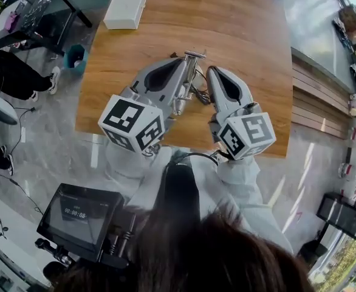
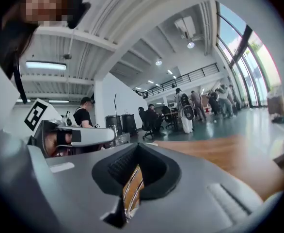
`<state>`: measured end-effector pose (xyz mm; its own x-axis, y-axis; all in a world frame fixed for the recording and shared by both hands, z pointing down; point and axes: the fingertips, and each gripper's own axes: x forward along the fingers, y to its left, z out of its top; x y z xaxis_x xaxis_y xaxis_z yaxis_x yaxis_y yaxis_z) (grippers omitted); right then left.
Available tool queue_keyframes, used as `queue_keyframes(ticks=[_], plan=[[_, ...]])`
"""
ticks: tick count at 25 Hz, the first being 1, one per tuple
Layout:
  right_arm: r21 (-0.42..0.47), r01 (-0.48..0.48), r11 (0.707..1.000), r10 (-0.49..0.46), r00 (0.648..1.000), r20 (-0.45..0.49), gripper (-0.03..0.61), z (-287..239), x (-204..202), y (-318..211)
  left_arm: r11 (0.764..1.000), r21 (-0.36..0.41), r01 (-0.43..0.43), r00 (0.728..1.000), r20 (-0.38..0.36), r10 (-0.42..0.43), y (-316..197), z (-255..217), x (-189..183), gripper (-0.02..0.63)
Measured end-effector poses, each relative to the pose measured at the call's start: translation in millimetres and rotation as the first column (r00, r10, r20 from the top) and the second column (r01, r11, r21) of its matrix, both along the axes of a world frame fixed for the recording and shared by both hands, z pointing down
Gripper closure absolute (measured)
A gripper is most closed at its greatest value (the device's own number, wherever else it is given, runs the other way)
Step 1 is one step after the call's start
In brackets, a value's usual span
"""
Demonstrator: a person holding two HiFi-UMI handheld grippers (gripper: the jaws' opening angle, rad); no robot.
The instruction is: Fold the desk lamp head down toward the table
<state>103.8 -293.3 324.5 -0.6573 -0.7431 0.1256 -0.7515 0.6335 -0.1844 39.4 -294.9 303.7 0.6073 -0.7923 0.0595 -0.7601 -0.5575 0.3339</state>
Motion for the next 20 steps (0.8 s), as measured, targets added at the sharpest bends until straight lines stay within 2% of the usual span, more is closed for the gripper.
queue_keyframes(ticks=[3,20], plan=[[0.059,-0.01,0.998,0.014,0.998,-0.057,0.578,-10.6,-9.3,5.9,0.999,0.035,-0.004,0.998,0.057,0.002,4.1,-4.2,10.8,0.612],[0.069,-0.016,0.997,0.02,0.998,-0.067,0.578,-12.7,-5.3,10.1,0.999,0.045,0.022,0.994,0.103,-0.027,5.3,-1.6,7.9,0.614]])
